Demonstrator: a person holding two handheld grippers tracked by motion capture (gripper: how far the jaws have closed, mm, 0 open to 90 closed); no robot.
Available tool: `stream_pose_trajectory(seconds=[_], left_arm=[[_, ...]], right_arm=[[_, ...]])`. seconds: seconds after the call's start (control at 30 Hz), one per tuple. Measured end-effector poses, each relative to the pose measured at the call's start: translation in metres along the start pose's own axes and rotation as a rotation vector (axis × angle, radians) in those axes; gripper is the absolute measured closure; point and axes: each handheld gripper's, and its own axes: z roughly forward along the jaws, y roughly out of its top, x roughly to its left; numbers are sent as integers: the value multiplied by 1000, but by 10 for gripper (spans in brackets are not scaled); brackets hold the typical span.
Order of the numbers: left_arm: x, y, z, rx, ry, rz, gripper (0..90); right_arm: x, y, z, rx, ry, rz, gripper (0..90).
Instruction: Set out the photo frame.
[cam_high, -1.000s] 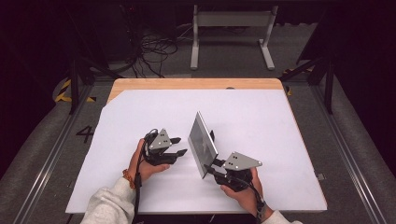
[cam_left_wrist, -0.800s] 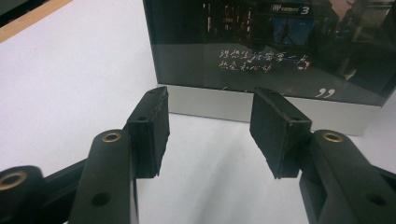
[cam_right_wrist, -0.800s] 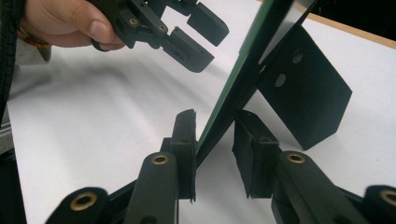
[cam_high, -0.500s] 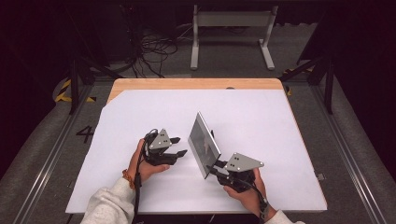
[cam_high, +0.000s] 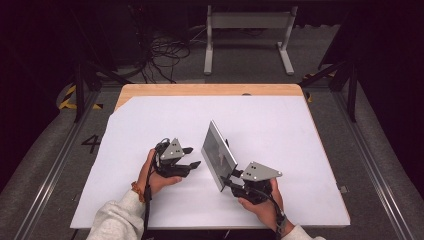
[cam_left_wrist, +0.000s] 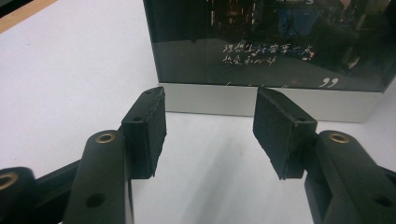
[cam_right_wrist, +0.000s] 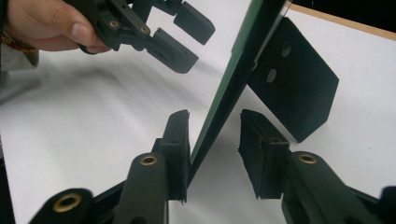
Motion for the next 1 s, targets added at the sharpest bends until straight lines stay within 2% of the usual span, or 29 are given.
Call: stream_pose_trajectory(seconds=[0.17,0.3,0.7,1.0], left_arm=[[0,0,0,0,-1,0,439],[1,0,1,4,2,-5,424],[0,3,15,40,3,11,357],[7,6,20,42,-34,-20,286]], right_arm=[[0,1,5,-9,-7,18,626],[2,2,8,-5,-13,11,676],[-7,2,3,17,36,10,695],[-15,2,0,36,72,-8,706]])
